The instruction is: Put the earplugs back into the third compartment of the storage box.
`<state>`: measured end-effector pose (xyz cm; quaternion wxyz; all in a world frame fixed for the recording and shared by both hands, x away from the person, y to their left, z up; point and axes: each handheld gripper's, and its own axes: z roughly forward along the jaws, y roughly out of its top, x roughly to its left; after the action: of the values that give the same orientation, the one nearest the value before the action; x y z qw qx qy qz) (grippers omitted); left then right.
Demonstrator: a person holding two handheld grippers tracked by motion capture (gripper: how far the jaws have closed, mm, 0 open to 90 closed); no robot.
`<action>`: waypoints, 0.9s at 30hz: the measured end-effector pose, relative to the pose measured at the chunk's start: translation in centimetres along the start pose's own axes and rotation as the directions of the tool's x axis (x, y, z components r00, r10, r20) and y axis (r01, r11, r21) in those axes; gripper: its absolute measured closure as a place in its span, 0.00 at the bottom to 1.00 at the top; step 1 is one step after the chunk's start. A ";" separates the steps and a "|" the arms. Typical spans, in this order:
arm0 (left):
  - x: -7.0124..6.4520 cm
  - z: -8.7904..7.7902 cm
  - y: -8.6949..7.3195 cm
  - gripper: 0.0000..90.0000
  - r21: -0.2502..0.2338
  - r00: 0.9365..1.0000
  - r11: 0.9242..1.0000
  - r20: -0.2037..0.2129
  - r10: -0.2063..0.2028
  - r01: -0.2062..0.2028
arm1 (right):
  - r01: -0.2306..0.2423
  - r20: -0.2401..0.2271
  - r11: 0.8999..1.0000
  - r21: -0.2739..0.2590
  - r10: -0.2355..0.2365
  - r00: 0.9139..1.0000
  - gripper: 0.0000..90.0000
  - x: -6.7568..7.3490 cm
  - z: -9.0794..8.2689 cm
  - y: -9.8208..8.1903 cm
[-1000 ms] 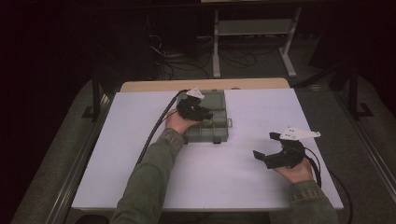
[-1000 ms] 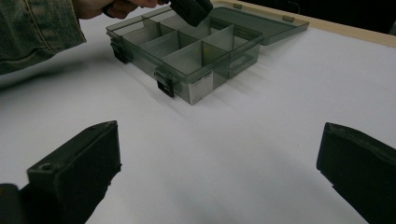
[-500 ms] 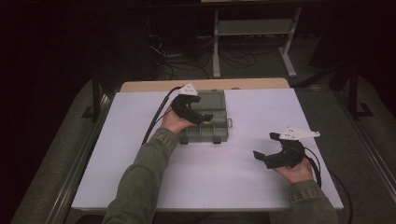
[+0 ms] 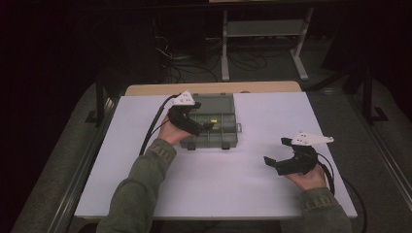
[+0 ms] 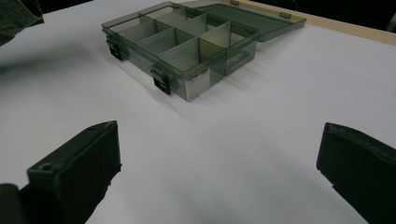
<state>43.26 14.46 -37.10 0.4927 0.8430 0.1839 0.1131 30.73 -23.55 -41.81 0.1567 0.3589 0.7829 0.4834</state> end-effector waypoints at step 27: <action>-2.2 -5.6 -3.5 0.00 -0.056 0.999 0.998 -0.014 -0.037 0.036 | 0.001 0.000 1.000 0.004 -0.001 1.000 0.00 0.1 0.0 0.0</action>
<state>38.50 19.46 -37.43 0.5164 0.8247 0.1997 0.1155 30.69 -23.45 -41.80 0.1562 0.3586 0.7841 0.4819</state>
